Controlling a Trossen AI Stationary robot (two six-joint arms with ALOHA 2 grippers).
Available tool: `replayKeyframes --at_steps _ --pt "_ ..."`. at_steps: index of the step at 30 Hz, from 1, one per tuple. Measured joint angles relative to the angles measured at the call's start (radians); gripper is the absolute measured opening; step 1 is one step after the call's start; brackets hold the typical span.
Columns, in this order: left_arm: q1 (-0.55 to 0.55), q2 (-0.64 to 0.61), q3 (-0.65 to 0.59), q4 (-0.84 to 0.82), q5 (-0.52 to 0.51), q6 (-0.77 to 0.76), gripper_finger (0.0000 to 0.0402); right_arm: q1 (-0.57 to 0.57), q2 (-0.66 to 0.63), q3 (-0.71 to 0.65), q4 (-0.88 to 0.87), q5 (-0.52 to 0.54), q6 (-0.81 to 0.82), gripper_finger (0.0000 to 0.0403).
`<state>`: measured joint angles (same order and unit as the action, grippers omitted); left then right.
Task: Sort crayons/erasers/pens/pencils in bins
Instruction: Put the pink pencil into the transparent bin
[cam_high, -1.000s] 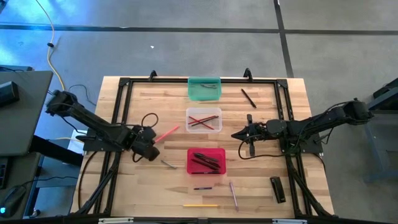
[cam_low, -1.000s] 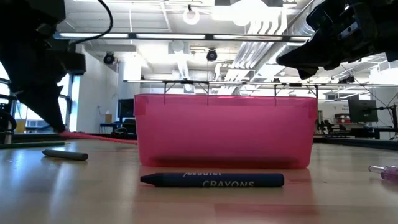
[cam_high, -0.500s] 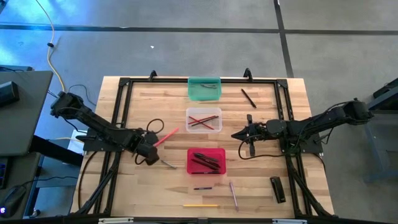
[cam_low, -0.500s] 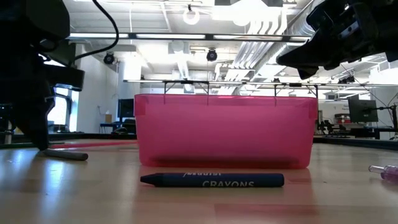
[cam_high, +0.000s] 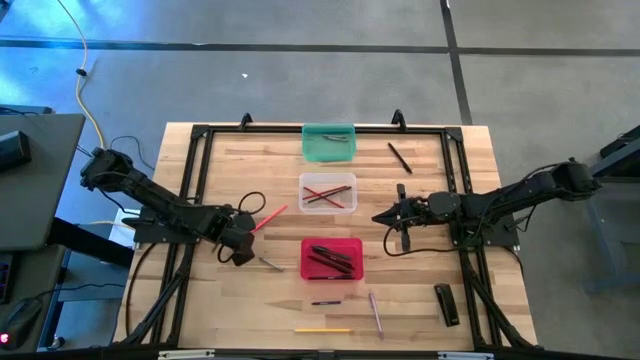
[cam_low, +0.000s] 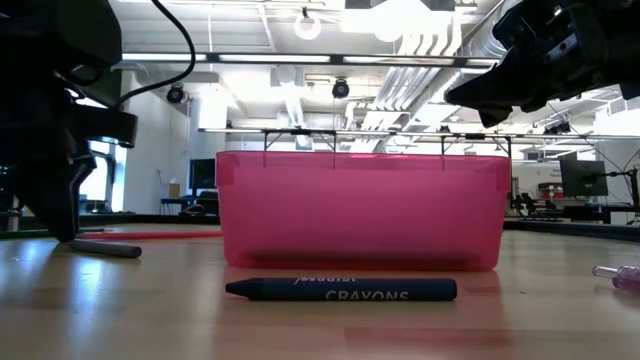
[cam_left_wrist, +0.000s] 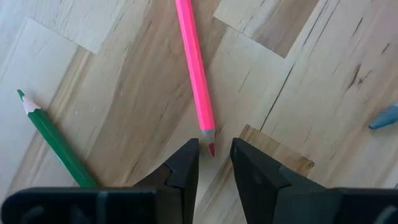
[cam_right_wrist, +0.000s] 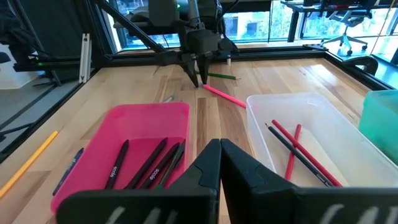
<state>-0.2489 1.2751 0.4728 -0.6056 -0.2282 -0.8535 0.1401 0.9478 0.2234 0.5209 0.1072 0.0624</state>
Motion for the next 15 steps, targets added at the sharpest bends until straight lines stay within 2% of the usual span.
replayKeyframes --at_steps 10,15 --pt "0.065 0.0 0.0 0.002 0.053 0.111 0.0082 0.0 0.0 0.0 0.0 0.0 -0.003 0.0" --pt "0.102 0.0 0.0 0.0 0.07 0.148 0.0051 0.0 0.0 0.0 0.0 0.0 -0.003 0.0"
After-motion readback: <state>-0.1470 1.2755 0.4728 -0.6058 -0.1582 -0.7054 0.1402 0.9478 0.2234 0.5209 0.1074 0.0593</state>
